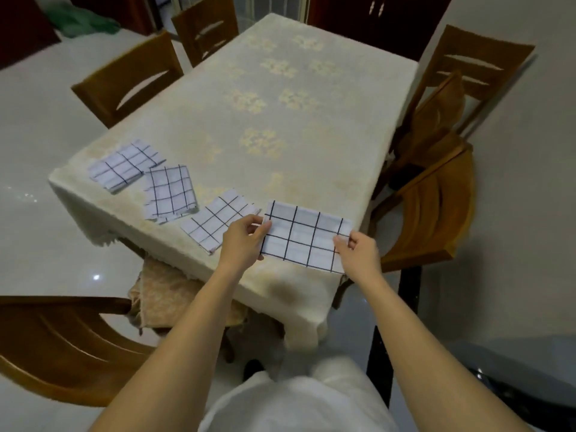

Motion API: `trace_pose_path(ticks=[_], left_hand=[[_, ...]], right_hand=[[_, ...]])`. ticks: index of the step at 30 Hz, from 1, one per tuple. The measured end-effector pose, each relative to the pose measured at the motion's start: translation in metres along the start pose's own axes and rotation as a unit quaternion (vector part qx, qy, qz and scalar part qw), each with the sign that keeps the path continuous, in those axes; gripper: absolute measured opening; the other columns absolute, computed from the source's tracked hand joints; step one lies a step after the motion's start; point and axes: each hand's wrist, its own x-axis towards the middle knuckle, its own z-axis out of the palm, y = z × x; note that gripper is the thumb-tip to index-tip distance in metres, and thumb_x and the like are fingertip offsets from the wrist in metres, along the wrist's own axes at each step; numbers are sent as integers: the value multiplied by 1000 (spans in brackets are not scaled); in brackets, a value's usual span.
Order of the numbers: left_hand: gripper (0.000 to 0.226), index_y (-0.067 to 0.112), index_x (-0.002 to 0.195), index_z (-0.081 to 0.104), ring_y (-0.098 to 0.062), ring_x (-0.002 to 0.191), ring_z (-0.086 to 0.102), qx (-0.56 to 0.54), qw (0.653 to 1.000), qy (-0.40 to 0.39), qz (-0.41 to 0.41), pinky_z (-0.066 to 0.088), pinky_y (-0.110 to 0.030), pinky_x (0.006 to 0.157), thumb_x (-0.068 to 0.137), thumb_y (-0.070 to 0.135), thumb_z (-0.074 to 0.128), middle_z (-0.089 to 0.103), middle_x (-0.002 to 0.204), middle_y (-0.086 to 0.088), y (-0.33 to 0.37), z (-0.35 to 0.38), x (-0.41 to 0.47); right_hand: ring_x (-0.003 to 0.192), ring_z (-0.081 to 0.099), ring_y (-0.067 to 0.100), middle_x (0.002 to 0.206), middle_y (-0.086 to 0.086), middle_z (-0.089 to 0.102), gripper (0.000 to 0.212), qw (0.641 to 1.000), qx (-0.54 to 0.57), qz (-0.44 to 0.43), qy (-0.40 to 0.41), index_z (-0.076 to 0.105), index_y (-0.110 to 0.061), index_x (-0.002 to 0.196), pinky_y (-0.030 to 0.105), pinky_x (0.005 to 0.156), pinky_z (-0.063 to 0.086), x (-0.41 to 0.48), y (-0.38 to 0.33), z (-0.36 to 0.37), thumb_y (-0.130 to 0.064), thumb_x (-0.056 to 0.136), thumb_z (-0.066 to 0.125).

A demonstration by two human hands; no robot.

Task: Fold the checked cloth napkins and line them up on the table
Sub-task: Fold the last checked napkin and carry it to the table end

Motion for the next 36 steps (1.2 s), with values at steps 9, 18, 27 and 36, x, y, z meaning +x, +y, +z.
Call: trace_pose_path(ticks=[9, 18, 27, 36], left_hand=[[23, 18, 112, 73, -8, 78, 61, 146, 981, 75, -108, 45, -21, 63, 99, 35, 64, 72, 97, 1, -74, 34, 21], [30, 17, 127, 62, -20, 99, 63, 215, 963, 139, -79, 51, -31, 81, 100, 31, 63, 62, 118, -5, -87, 58, 26], [57, 15, 163, 14, -24, 158, -1, 410, 909, -23, 69, 1, -39, 128, 111, 32, 31, 5, 171, -1, -78, 113, 21], [63, 34, 157, -24, -18, 150, -32, 497, 867, -13, -28, -14, -43, 125, 105, 57, 3, -33, 162, 13, -108, 94, 16]], right_hand=[[73, 65, 23, 70, -1, 60, 17, 984, -113, 49, -129, 61, -18, 83, 41, 76, 60, 59, 67, 38, -27, 96, 68], [91, 60, 21, 104, 6, 62, 32, 978, -145, -20, -147, 53, -12, 121, 29, 76, 47, 85, 69, 38, -26, 96, 68], [156, 5, 21, 170, 2, 9, 60, 879, -336, -294, -168, 6, -19, 162, 41, 126, 12, 66, 56, 74, -31, 108, 31], [153, -22, 21, 165, 3, -25, 83, 817, -464, -285, -191, -19, -14, 158, 44, 126, -8, 90, 100, 58, -68, 98, 3]])
